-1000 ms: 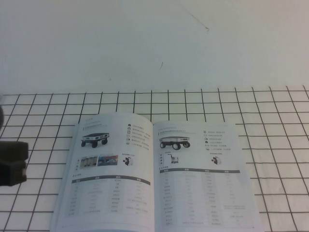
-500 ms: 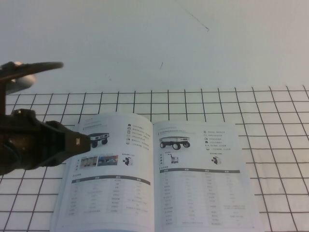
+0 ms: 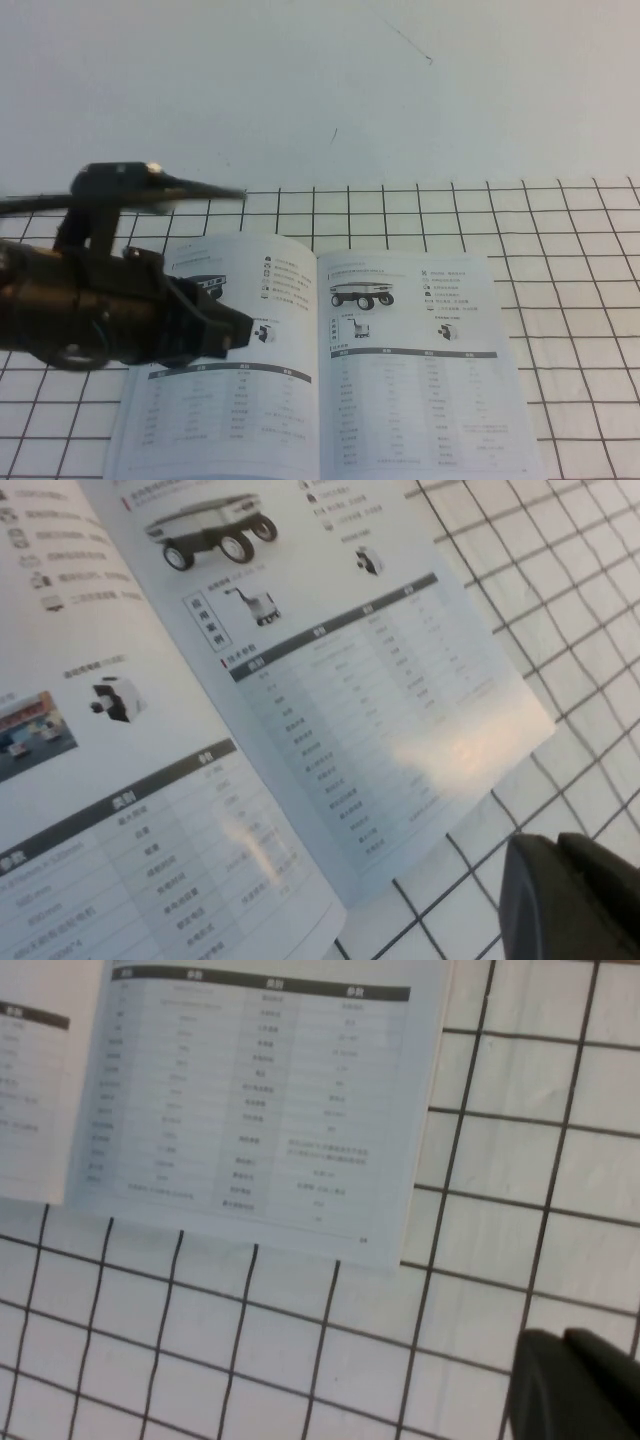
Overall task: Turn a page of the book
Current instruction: Open the closed book
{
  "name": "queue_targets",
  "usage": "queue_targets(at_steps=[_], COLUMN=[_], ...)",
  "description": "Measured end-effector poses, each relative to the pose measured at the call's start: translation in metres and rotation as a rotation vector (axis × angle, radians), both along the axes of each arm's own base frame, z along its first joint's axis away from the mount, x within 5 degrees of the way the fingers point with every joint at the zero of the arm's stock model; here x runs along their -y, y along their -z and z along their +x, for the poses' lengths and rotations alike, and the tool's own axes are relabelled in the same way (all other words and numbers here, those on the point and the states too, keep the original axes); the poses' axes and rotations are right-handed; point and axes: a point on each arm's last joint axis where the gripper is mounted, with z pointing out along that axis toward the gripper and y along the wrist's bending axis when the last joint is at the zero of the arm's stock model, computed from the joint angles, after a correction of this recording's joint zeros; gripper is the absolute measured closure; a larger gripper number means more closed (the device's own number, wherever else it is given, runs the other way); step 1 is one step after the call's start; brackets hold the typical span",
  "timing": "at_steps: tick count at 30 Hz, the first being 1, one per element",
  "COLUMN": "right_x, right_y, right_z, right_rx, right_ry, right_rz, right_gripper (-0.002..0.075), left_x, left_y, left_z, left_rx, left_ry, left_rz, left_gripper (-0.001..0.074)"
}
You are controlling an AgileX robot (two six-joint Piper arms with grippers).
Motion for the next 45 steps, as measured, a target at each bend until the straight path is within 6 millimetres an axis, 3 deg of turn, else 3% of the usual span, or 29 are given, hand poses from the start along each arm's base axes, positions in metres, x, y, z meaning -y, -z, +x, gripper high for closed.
queue_targets(at_steps=[5,11,16,22,27,35,45], right_x=[-0.003,-0.006,-0.006,-0.008,-0.011,-0.019,-0.023], right_y=[0.010,0.025,0.037,0.044,0.047,0.060,0.086], right_z=[0.026,0.045,0.056,0.064,0.068,0.081,0.097], right_rx=[-0.010,0.026,0.024,0.031,0.033,0.026,0.007], right_ry=[-0.021,-0.122,-0.162,-0.161,-0.162,-0.192,-0.223], right_rz=[0.037,0.035,0.018,0.042,0.091,0.185,0.240], right_gripper=[0.0728,0.0728,0.0701,0.0554,0.0448,0.0430,0.0428], left_x=[0.028,0.061,0.094,0.121,0.133,0.138,0.139], left_y=[0.007,0.024,0.039,0.064,0.097,0.145,0.160], left_z=[-0.010,-0.005,0.014,0.046,0.063,0.074,0.078], left_rx=[0.045,0.056,0.029,-0.022,-0.080,-0.154,-0.169], left_ry=[0.077,0.119,0.187,0.207,0.211,0.220,0.217], left_rz=[0.130,0.168,0.199,0.233,0.278,0.356,0.373], left_gripper=[0.0738,0.0738,0.0738,0.0738,0.0738,0.0738,0.0738])
